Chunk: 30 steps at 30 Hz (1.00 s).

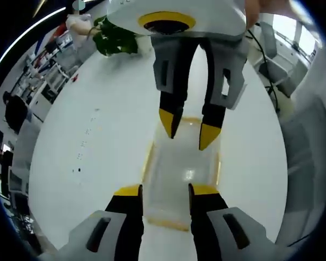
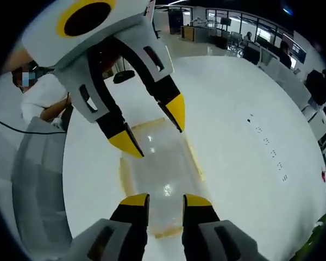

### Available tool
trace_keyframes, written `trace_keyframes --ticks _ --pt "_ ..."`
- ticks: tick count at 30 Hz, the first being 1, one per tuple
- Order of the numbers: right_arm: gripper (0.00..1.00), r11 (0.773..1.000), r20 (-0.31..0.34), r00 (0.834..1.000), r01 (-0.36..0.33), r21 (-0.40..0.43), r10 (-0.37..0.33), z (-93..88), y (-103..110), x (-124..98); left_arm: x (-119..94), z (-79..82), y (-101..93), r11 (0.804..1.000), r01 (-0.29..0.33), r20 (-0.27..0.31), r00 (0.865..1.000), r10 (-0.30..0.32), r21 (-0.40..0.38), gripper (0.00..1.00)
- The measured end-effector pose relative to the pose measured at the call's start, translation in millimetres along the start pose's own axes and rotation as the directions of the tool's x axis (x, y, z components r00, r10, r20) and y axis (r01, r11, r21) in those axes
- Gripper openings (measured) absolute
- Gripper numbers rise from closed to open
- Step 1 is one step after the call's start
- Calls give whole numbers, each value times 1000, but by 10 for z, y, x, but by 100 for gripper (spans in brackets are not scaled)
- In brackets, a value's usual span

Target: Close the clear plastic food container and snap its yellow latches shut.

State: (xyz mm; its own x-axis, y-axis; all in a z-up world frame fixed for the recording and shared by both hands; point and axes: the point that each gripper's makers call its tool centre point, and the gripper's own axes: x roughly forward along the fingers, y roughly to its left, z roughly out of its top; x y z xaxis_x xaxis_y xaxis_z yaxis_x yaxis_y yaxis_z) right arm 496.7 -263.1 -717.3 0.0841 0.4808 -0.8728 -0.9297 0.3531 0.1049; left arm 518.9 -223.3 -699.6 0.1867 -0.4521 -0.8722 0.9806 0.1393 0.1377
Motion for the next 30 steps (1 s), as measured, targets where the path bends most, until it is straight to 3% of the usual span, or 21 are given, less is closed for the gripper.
trace_keyframes --ticks 30 --pt "17 999 76 996 -48 -20 49 185 32 76 116 128 -96 999 31 35 999 -32 26 30"
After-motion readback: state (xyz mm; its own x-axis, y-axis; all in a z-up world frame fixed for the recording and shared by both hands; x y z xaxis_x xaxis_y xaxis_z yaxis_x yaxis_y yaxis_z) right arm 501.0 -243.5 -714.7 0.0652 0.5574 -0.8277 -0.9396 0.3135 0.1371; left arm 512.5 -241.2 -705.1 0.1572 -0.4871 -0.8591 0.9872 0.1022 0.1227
